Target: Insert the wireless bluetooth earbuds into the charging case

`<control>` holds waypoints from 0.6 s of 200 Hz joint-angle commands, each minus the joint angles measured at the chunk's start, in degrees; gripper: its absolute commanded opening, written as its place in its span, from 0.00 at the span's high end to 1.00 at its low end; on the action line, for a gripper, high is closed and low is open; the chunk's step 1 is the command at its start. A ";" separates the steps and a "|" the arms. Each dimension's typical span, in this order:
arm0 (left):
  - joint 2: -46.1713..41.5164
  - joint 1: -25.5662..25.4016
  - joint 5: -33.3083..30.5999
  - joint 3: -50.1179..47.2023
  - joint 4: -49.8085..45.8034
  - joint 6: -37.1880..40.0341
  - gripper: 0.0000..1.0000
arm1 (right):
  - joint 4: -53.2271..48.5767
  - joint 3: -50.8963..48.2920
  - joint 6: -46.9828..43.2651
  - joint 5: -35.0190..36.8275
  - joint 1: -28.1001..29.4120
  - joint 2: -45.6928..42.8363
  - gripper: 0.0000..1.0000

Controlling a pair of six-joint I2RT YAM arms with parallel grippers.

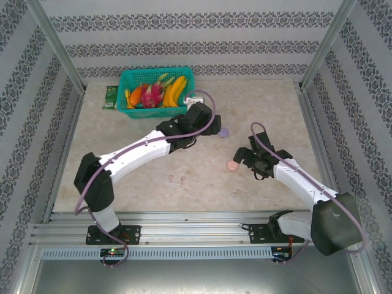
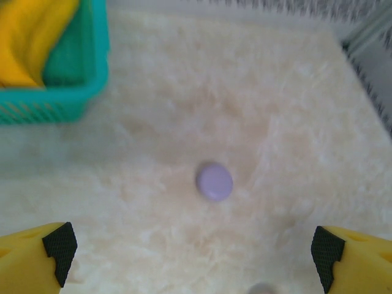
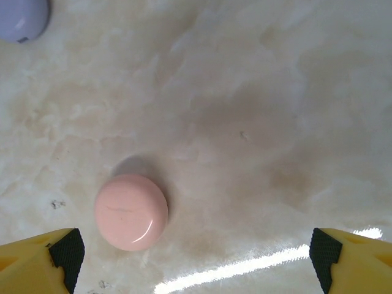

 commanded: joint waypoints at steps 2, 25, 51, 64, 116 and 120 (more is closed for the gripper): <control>-2.39 1.64 -12.45 -1.08 -3.24 -2.57 0.00 | 1.17 -1.55 2.27 -1.03 1.86 0.42 0.04; -2.30 5.90 -7.47 -0.71 -6.67 -1.21 0.00 | 2.33 -2.00 3.61 -0.95 4.13 1.59 0.04; -4.16 8.71 -2.54 -5.82 -1.87 2.08 0.00 | 3.32 -1.66 5.31 -0.25 6.51 4.27 0.04; -5.69 9.31 -2.07 -9.66 1.19 2.19 0.00 | 4.07 -1.48 6.17 0.01 7.35 5.62 0.04; -8.08 10.11 -6.15 -15.19 3.27 0.62 0.00 | 7.16 1.45 2.93 2.81 8.89 10.54 0.04; -8.03 10.27 -5.44 -14.97 2.68 0.90 0.00 | 7.26 1.80 2.08 3.36 8.88 10.90 0.04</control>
